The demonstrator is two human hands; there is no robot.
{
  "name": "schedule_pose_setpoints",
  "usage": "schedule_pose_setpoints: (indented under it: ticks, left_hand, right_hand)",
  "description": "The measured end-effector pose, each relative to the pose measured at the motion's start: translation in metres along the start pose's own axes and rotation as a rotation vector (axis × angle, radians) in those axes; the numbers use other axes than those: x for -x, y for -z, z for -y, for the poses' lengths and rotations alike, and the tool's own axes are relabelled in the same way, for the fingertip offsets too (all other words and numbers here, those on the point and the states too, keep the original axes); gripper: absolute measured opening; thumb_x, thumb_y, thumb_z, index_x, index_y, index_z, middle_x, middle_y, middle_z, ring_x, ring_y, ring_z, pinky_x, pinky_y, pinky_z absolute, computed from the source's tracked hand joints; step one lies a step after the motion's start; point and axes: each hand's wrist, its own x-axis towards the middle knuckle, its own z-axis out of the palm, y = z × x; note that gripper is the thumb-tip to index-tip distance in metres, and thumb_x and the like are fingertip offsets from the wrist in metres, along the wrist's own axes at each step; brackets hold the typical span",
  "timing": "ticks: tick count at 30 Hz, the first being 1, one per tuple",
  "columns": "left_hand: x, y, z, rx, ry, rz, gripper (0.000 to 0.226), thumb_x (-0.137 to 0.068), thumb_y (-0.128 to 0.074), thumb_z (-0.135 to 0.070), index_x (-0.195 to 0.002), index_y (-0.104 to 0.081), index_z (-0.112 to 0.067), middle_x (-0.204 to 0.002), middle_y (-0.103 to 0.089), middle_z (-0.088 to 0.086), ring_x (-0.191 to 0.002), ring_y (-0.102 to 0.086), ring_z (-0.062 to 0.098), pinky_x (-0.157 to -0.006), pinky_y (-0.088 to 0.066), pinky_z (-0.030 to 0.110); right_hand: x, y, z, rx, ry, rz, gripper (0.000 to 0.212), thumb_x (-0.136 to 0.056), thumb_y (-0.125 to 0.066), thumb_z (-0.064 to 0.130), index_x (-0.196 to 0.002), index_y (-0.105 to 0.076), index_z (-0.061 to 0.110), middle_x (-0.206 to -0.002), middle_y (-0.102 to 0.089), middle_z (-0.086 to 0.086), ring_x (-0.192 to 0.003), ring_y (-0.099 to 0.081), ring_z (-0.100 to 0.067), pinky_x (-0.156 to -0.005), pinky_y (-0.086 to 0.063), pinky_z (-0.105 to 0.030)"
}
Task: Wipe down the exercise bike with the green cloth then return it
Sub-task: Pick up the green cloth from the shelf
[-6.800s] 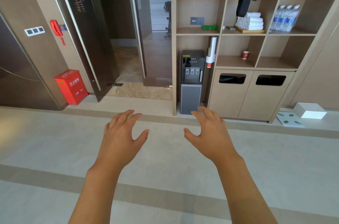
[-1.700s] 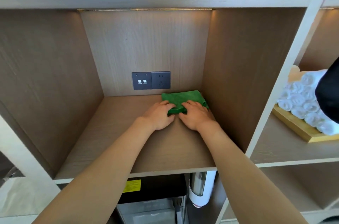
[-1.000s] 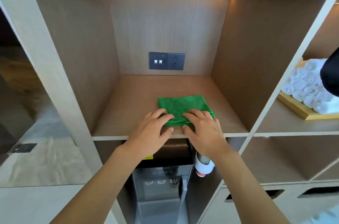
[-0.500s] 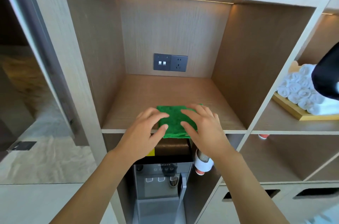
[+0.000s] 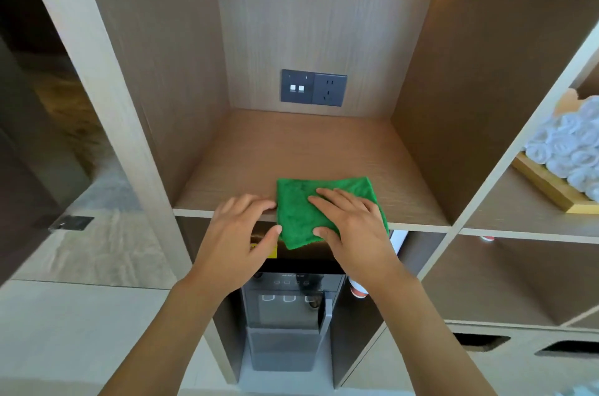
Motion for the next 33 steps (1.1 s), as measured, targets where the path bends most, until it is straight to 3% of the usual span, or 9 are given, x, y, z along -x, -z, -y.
schedule_pose_setpoints:
  ticks: [3,8,12,19,22,28,33]
  left_hand:
    - [0.008,-0.003,-0.005,0.002,0.021,-0.01,0.04,-0.098,-0.058,-0.045,-0.134,-0.06,-0.029,-0.136,-0.058,-0.015,-0.125,-0.053,0.011,-0.107,-0.043,0.038]
    - [0.018,0.001,-0.02,0.017,0.063,-0.005,0.039,-0.096,-0.058,-0.041,-0.134,-0.061,-0.03,-0.139,-0.055,-0.015,-0.13,-0.049,0.009,-0.111,-0.036,0.028]
    - [0.03,0.005,-0.033,0.038,0.122,-0.014,0.041,-0.096,-0.06,-0.035,-0.136,-0.062,-0.029,-0.147,-0.053,-0.016,-0.142,-0.043,0.006,-0.119,-0.033,0.029]
    - [0.081,0.009,-0.032,-0.052,0.335,-0.052,0.039,-0.099,-0.063,-0.032,-0.137,-0.061,-0.028,-0.144,-0.054,-0.013,-0.135,-0.046,0.002,-0.109,-0.035,0.012]
    - [0.106,0.015,-0.029,-0.103,0.429,-0.037,0.039,-0.099,-0.06,-0.036,-0.136,-0.061,-0.028,-0.143,-0.056,-0.01,-0.133,-0.048,0.008,-0.107,-0.037,0.018]
    - [0.162,0.05,-0.025,-0.116,0.537,-0.136,0.039,-0.097,-0.061,-0.036,-0.135,-0.063,-0.027,-0.141,-0.057,-0.01,-0.132,-0.051,0.011,-0.105,-0.045,0.029]
    - [0.232,0.104,-0.009,-0.116,0.623,-0.223,0.036,-0.097,-0.071,-0.026,-0.133,-0.065,-0.028,-0.139,-0.056,-0.014,-0.13,-0.049,0.007,-0.086,-0.054,0.033]
  right_hand:
    - [0.007,-0.006,-0.002,-0.024,0.014,-0.109,0.053,-0.09,-0.081,0.028,-0.141,-0.066,0.027,-0.148,-0.062,0.009,-0.137,-0.057,-0.021,-0.111,-0.039,-0.044]
    - [0.006,-0.013,-0.009,-0.048,0.057,-0.211,0.048,-0.083,-0.087,0.024,-0.129,-0.072,0.026,-0.14,-0.067,0.011,-0.127,-0.062,-0.02,-0.103,-0.035,-0.037]
    - [0.003,-0.02,-0.012,-0.088,0.09,-0.286,0.051,-0.071,-0.088,0.01,-0.118,-0.076,0.024,-0.127,-0.072,0.008,-0.113,-0.065,-0.022,-0.098,-0.036,-0.034]
    - [-0.006,-0.041,-0.001,-0.163,0.232,-0.333,0.044,-0.072,-0.074,0.008,-0.114,-0.076,0.021,-0.117,-0.073,0.004,-0.104,-0.062,-0.025,-0.086,-0.048,-0.04]
    - [-0.008,-0.05,0.015,-0.232,0.278,-0.362,0.039,-0.076,-0.068,0.009,-0.113,-0.076,0.02,-0.113,-0.074,0.005,-0.101,-0.062,-0.022,-0.082,-0.052,-0.038]
    - [0.027,-0.077,0.077,-0.363,0.33,-0.151,0.043,-0.075,-0.084,0.004,-0.114,-0.074,0.018,-0.111,-0.071,0.006,-0.101,-0.061,-0.019,-0.079,-0.055,-0.036]
    - [0.043,-0.084,0.149,-0.431,0.34,-0.038,0.048,-0.067,-0.088,-0.001,-0.111,-0.075,0.016,-0.106,-0.072,0.006,-0.094,-0.062,-0.02,-0.074,-0.057,-0.04]
